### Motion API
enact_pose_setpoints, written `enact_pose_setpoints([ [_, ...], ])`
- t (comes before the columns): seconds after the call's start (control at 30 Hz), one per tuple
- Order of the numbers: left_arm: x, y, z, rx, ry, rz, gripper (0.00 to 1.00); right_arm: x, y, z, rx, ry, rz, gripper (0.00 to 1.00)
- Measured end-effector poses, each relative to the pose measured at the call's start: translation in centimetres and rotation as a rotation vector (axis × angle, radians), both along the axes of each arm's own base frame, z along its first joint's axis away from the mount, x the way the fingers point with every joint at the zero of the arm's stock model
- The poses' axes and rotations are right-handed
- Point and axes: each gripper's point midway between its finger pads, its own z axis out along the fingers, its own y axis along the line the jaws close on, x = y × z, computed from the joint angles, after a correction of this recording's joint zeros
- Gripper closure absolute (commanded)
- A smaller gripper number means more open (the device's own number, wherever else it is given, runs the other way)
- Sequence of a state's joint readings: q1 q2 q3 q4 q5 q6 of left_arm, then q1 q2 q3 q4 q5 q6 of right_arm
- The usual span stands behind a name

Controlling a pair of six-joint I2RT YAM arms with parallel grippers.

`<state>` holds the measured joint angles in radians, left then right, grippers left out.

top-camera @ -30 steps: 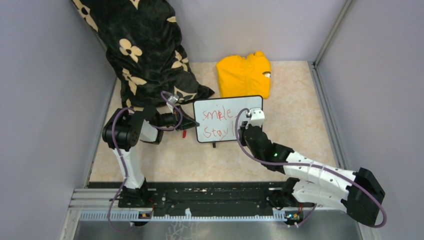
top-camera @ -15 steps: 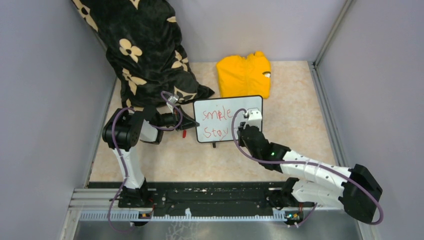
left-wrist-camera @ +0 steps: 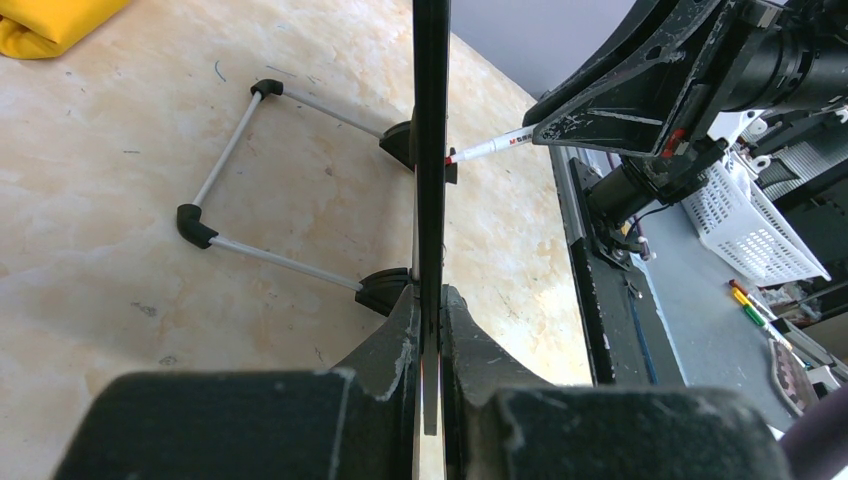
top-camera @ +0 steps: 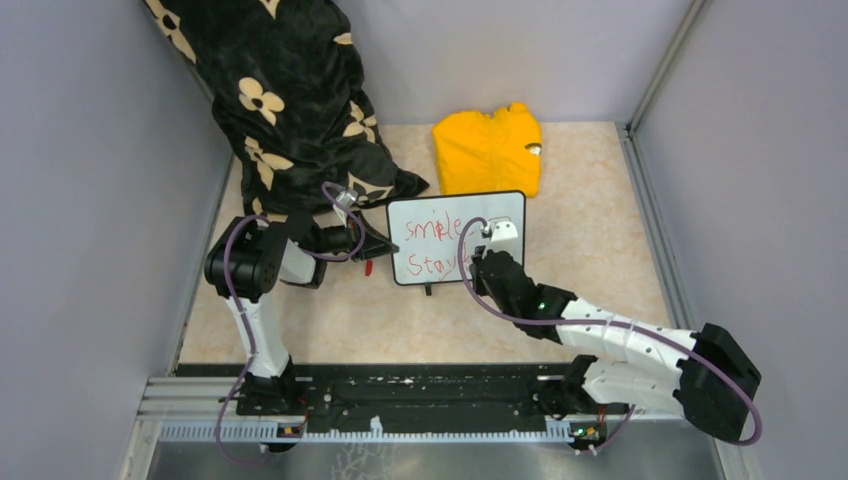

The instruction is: Write a sentence on the whiteboard

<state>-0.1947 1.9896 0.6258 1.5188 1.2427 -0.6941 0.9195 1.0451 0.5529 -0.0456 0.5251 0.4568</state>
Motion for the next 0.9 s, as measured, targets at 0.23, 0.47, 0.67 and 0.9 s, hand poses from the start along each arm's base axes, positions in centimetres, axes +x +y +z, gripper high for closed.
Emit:
enact_pose_setpoints([
  [0.23,0.0,0.0,0.0,0.0,0.0,0.0,1.0,-0.1,-0.3,0.0,-0.002,0.001,-0.011,1.0],
  [0.47,0.0,0.0,0.0,0.0,0.0,0.0,1.0,-0.1,-1.6,0.1,-0.022,-0.003,-0.053,1.0],
  [0.67,0.0,0.0,0.0,0.0,0.0,0.0,1.0,-0.3,-2.1,0.5,-0.02,-0.007,-0.062,1.0],
  [0.9,0.0,0.0,0.0,0.0,0.0,0.0,1.0,-0.2,-2.1,3.0,0.053,-0.066,-0.059,1.0],
])
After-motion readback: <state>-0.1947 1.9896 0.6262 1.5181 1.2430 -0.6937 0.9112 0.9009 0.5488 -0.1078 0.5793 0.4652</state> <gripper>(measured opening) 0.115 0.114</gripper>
